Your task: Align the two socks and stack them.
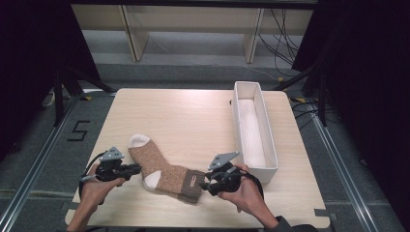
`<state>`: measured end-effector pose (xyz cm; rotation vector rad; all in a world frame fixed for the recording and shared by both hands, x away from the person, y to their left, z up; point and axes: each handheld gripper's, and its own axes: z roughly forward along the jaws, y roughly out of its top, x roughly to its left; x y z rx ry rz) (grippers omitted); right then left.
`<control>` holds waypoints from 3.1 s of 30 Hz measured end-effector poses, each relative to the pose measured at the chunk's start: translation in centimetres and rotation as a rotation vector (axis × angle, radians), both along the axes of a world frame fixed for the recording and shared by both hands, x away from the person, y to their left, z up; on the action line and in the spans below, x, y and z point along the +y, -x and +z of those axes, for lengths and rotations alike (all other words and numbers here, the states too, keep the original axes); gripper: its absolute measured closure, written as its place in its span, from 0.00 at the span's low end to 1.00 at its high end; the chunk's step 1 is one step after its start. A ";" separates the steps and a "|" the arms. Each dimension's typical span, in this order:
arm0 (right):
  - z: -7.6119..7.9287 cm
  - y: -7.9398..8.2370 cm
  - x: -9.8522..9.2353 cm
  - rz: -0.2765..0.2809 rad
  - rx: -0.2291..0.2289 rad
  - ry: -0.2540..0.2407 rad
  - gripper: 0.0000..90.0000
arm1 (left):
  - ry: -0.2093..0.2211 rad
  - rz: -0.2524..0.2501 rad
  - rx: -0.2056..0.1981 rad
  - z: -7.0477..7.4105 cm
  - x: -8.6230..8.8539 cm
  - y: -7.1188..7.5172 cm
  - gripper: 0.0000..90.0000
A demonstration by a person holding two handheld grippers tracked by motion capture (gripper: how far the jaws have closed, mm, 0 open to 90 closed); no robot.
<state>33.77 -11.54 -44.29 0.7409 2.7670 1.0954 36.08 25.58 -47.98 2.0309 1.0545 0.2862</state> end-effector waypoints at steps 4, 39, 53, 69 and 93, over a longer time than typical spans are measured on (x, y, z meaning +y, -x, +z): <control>-0.2 1.5 0.9 0.048 -0.019 0.040 0.68 | 0.010 0.004 0.009 -0.3 -0.2 -0.1 0.87; -3.4 2.8 4.4 0.162 -0.046 0.200 0.88 | -0.016 0.000 0.037 -1.3 -0.3 -0.4 0.91; -0.3 1.0 1.8 0.023 -0.027 0.044 0.62 | 0.011 0.062 -0.028 0.1 0.2 -1.1 0.86; -1.5 -1.0 1.2 -0.116 0.012 0.015 0.48 | -0.090 0.033 -0.044 0.2 -1.1 -3.7 0.92; -4.9 -3.5 2.4 -0.139 0.211 -0.008 0.53 | -0.104 0.029 0.050 -2.0 0.2 -6.3 0.95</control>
